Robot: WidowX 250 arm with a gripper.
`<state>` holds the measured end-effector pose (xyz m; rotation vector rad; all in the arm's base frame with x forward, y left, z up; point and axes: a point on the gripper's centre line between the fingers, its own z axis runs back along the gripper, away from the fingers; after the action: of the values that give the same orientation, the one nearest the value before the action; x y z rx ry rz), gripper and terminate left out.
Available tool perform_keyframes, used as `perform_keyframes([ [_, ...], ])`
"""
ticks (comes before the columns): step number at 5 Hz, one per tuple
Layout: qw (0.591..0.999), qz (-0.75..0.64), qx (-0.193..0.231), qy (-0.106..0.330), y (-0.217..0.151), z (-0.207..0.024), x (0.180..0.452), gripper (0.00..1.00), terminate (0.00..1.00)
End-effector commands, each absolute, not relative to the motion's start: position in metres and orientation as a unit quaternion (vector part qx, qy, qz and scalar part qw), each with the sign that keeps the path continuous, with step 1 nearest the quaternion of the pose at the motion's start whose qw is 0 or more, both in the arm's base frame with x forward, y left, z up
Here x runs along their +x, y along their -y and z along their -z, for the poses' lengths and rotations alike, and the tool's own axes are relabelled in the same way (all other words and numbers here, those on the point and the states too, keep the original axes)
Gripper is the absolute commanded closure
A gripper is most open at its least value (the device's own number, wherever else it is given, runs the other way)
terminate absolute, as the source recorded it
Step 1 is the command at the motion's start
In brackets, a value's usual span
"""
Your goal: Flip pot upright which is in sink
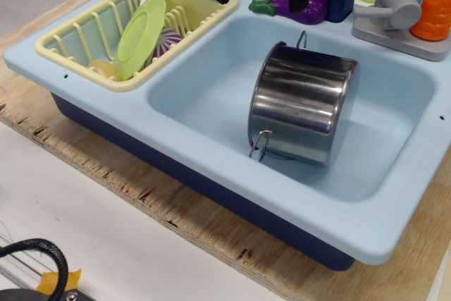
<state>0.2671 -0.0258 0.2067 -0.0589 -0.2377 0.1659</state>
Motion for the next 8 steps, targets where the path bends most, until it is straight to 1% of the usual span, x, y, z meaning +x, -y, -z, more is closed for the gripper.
perform_keyframes([
  [1, 0.989, -0.083, -0.029, 0.118, 0.026, -0.207, 0.267, 0.00, 0.00],
  [2, 0.985, -0.094, -0.075, 0.124, 0.024, -0.202, 0.267, 0.00, 0.00],
  [4, 0.967, -0.132, -0.152, 0.157, 0.024, -0.192, 0.257, 0.00, 0.00],
  [5, 0.950, -0.179, -0.205, 0.155, 0.021, -0.181, 0.253, 0.00, 0.00],
  [6, 0.931, -0.190, -0.253, 0.182, 0.017, -0.171, 0.251, 0.00, 0.00],
  [8, 0.902, -0.181, -0.328, 0.212, 0.018, -0.158, 0.263, 0.00, 0.00],
])
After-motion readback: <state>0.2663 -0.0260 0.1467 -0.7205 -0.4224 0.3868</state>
